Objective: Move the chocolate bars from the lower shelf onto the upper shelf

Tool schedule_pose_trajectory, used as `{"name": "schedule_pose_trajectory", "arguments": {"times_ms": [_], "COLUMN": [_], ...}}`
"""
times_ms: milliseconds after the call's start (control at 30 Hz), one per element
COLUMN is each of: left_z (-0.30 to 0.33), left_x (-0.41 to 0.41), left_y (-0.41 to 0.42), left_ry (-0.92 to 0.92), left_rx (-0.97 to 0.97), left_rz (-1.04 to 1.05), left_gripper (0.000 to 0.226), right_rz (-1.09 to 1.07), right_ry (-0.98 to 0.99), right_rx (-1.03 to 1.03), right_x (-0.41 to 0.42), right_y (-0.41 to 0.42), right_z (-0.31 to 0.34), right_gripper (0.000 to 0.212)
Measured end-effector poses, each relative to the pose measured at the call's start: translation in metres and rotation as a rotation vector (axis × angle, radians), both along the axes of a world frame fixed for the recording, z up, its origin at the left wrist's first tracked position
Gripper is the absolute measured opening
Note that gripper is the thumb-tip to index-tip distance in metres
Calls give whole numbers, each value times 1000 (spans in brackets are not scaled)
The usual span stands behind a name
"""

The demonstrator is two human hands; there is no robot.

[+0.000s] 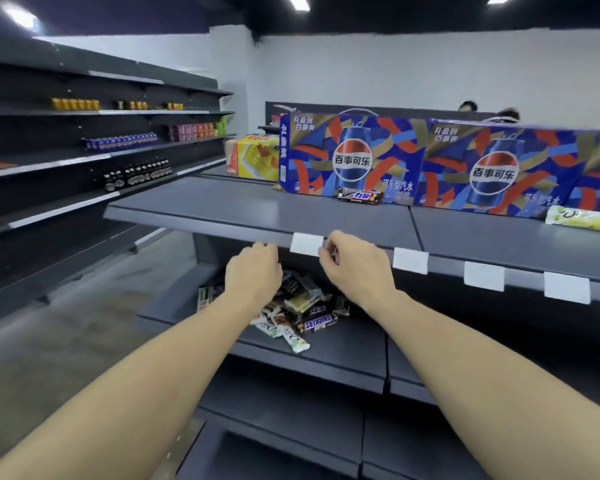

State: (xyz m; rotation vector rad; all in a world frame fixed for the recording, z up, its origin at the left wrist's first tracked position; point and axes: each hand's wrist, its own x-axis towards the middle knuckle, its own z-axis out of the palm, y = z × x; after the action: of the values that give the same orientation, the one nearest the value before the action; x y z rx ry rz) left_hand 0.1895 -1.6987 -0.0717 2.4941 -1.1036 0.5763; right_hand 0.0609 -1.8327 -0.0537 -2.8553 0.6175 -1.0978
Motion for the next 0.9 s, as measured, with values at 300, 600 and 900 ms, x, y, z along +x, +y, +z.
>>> {"name": "schedule_pose_trajectory", "arguments": {"times_ms": [300, 600, 900], "left_z": [-68, -129, -181], "left_x": [-7, 29, 99], "left_y": [39, 40, 11], "left_ry": [146, 298, 413], "left_rx": [210, 305, 377], "left_rz": [68, 61, 0], "left_gripper": [19, 22, 27], "right_rz": [30, -93, -202], "right_ry": [242, 440, 521], "right_rx": [233, 445, 597], "right_x": [5, 38, 96], "right_y": [17, 2, -11], "right_z": [-75, -152, -212], "right_gripper": [40, 42, 45]}}
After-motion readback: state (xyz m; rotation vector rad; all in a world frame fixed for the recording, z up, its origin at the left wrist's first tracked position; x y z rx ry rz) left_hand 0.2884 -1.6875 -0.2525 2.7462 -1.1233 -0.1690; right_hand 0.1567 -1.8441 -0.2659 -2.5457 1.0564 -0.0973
